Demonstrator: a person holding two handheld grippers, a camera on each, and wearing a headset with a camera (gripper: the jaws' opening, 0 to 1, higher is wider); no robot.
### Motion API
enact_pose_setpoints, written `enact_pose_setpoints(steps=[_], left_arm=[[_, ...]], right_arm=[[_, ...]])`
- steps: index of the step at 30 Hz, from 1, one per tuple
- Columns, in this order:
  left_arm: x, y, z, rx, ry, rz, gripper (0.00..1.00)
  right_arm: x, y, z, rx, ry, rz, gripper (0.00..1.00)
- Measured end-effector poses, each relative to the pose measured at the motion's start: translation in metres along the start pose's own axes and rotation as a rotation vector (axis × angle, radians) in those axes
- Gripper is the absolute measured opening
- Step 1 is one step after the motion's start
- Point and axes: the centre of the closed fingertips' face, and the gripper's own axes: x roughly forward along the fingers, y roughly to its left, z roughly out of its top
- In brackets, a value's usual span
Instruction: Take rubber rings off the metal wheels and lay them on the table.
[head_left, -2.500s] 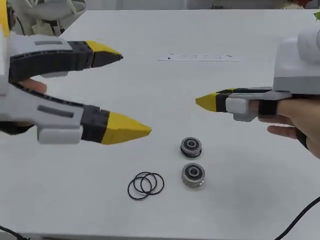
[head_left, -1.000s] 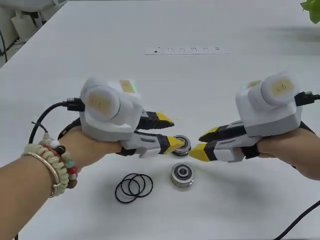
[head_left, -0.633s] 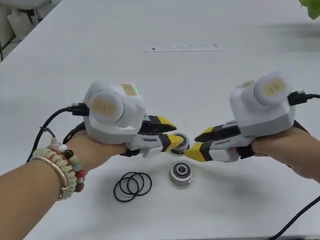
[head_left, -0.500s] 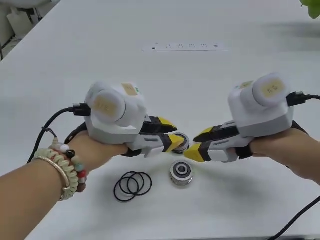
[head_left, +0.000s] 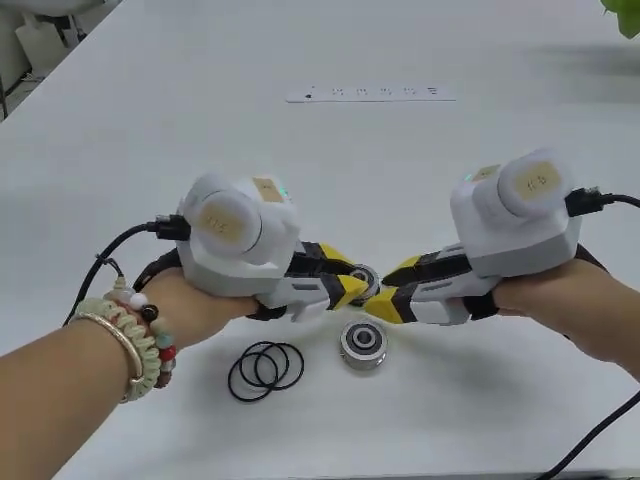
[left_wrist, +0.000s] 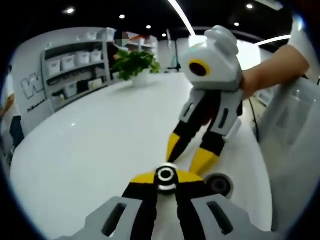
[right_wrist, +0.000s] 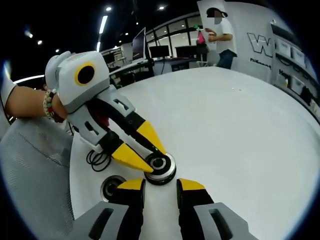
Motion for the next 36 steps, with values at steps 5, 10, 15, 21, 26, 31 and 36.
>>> enact_pose_setpoints(steps=[5, 10, 15, 21, 26, 31, 36], left_arm=[[-0.0005, -0.0012, 0.0, -0.011, -0.002, 0.005, 0.14], [-0.0007, -0.0018, -0.0001, -0.009, 0.0, 0.007, 0.14], [-0.0009, -0.0015, -0.0005, -0.009, 0.0, 0.008, 0.14], [-0.001, -0.0012, -0.0008, -0.011, -0.002, 0.008, 0.14], [-0.0007, -0.0018, -0.0013, -0.007, -0.002, 0.006, 0.14], [-0.0008, -0.0022, -0.0013, -0.011, -0.002, 0.008, 0.14], [-0.0017, -0.0025, -0.0014, -0.015, 0.0, 0.011, 0.14]], right_arm=[[0.001, 0.0001, 0.0001, -0.02, 0.012, -0.002, 0.18], [0.0003, 0.0015, 0.0011, -0.036, 0.01, -0.001, 0.16], [-0.0023, 0.0002, -0.0015, -0.046, 0.024, 0.0, 0.1], [0.0011, 0.003, -0.0007, -0.016, 0.008, 0.02, 0.21], [0.0022, -0.0009, -0.0027, -0.05, 0.027, 0.007, 0.16], [0.0019, -0.0024, -0.0025, -0.084, 0.033, 0.004, 0.12], [0.0024, -0.0019, -0.0018, -0.126, 0.041, -0.003, 0.08]])
